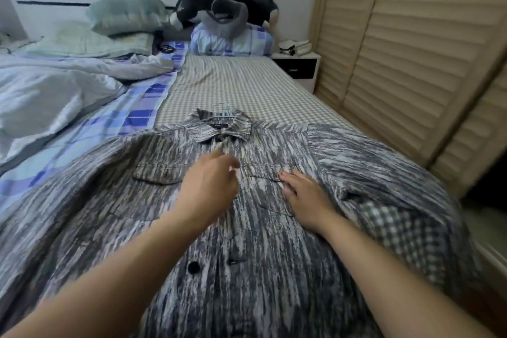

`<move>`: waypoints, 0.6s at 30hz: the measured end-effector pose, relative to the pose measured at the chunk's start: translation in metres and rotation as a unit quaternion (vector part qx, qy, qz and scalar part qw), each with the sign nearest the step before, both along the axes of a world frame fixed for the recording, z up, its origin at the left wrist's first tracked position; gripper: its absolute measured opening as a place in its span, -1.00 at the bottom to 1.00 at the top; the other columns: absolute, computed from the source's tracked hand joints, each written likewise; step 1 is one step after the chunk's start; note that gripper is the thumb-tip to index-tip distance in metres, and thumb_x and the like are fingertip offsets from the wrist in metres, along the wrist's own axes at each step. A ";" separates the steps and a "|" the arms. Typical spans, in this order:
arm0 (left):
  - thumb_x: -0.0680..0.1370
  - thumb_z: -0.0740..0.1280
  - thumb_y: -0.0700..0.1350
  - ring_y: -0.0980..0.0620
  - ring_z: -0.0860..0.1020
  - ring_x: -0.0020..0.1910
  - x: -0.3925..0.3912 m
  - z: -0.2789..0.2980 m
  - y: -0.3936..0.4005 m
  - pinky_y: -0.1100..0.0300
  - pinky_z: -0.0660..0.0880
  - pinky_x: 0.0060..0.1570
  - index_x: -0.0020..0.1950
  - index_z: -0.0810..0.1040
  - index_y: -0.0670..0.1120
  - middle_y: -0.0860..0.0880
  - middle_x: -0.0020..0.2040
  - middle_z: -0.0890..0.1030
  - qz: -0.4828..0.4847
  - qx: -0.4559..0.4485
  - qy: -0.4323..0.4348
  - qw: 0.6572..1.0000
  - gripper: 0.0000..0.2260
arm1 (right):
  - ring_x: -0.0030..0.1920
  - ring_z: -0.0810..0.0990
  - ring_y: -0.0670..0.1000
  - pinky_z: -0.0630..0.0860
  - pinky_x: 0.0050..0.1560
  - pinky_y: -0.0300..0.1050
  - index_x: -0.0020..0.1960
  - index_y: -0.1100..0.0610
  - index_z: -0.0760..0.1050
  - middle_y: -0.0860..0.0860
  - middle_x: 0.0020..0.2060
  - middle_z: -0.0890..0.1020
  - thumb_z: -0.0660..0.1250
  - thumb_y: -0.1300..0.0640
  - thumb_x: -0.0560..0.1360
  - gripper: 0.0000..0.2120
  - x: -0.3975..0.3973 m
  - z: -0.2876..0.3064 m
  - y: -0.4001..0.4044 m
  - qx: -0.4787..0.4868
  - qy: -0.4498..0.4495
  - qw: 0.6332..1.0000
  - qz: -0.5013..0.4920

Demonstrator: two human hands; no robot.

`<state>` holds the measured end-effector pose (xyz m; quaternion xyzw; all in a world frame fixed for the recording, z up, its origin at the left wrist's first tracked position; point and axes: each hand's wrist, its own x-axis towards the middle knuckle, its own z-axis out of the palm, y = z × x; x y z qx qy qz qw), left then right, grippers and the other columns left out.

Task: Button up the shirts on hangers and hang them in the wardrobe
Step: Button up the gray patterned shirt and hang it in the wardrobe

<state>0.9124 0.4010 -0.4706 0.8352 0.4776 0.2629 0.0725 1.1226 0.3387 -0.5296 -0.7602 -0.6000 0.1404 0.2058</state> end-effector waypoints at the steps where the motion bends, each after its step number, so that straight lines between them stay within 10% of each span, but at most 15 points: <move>1: 0.64 0.30 -0.17 0.07 0.55 0.22 0.019 -0.001 0.000 0.22 0.43 0.29 0.32 0.58 -0.01 0.04 0.30 0.58 -0.054 -0.001 0.007 0.998 -0.73 | 0.61 0.08 -0.07 0.01 0.61 0.07 0.56 -0.09 0.27 -0.20 0.56 0.24 0.11 0.06 0.71 -0.58 0.001 -0.002 0.003 0.004 0.005 1.000 -0.001; 7: 0.62 0.34 -0.09 -0.04 0.59 0.17 0.084 -0.025 0.066 0.06 0.55 0.21 0.26 0.59 0.03 0.01 0.18 0.59 -0.196 -0.058 0.206 0.957 -0.78 | 0.35 0.43 -0.01 0.36 0.36 -0.07 0.41 -0.05 0.47 -0.10 0.28 0.54 0.33 -0.02 0.61 -0.62 0.018 0.002 0.028 0.015 -0.092 0.995 0.020; 12: 0.66 0.33 0.00 0.12 0.52 -0.44 0.075 -0.051 0.107 0.28 0.44 -0.40 -0.08 0.66 0.01 0.04 -0.32 0.62 -0.135 -0.213 -0.040 0.967 -0.82 | 0.18 0.49 -0.12 0.49 0.30 -0.14 0.28 0.00 0.49 -0.16 0.17 0.46 0.42 0.10 0.54 -0.68 0.026 -0.003 0.046 0.173 0.061 0.979 -0.084; 15: 0.65 0.34 0.06 0.18 0.59 -0.41 0.071 -0.058 0.124 0.35 0.46 -0.35 -0.08 0.69 -0.01 0.02 -0.30 0.68 -0.092 -0.354 -0.164 0.916 -0.77 | -0.05 0.49 -0.14 0.48 0.01 -0.33 0.00 0.03 0.52 -0.16 -0.05 0.48 0.44 0.13 0.52 -0.89 0.024 -0.008 0.043 0.284 0.038 0.953 -0.100; 18: 0.65 0.36 -0.03 0.13 0.65 -0.27 0.075 -0.057 0.129 0.25 0.54 -0.22 0.01 0.71 -0.04 0.01 -0.20 0.73 -0.098 -0.420 -0.205 0.878 -0.84 | 0.08 0.44 -0.14 0.36 0.14 -0.24 0.12 0.01 0.65 -0.19 -0.03 0.54 0.35 -0.06 0.49 -0.73 0.024 -0.005 0.043 0.187 -0.045 0.981 0.018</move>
